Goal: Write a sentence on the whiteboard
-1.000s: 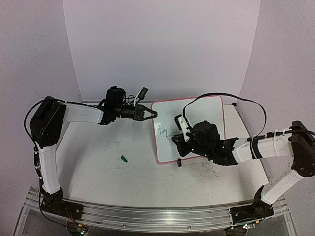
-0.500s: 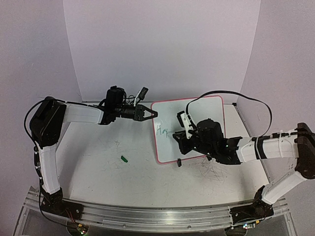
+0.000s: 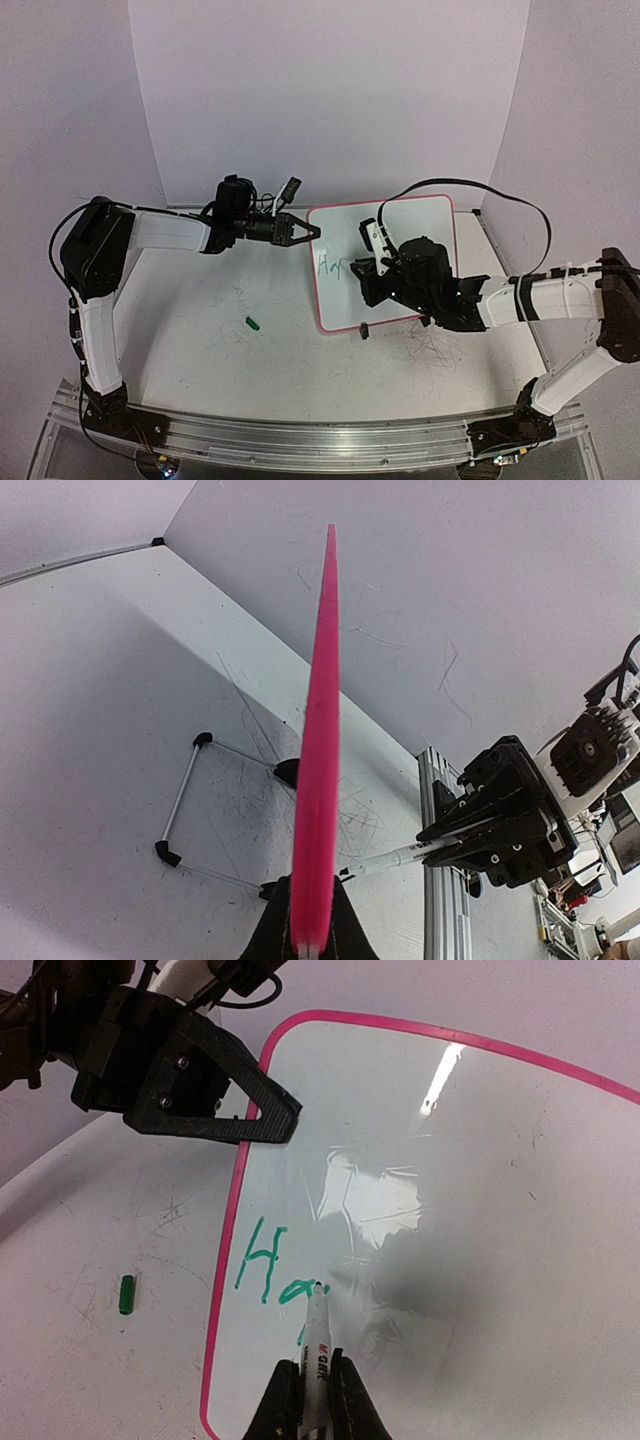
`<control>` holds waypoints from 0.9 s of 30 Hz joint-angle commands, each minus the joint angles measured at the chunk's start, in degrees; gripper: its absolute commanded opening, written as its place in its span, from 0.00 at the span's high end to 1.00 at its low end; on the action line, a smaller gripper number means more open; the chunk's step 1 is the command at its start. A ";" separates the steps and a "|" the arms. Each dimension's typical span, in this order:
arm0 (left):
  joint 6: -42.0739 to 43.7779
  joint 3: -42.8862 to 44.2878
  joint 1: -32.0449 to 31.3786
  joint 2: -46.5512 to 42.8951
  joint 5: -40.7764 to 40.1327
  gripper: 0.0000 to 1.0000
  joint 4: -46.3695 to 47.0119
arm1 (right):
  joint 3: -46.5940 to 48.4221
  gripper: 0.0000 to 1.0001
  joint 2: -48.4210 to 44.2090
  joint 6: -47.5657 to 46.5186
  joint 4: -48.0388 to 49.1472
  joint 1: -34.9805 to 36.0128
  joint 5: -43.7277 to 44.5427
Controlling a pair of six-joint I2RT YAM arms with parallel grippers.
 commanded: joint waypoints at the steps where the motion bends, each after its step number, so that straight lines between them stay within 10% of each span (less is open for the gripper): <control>1: 1.51 -0.18 -1.88 0.08 -0.74 1.00 -1.02 | 2.65 1.00 1.53 -0.36 2.33 -0.22 2.05; 27: 1.51 -0.13 -1.88 -0.01 -0.79 1.00 -1.02 | 2.68 1.00 2.47 0.51 2.53 -0.85 1.95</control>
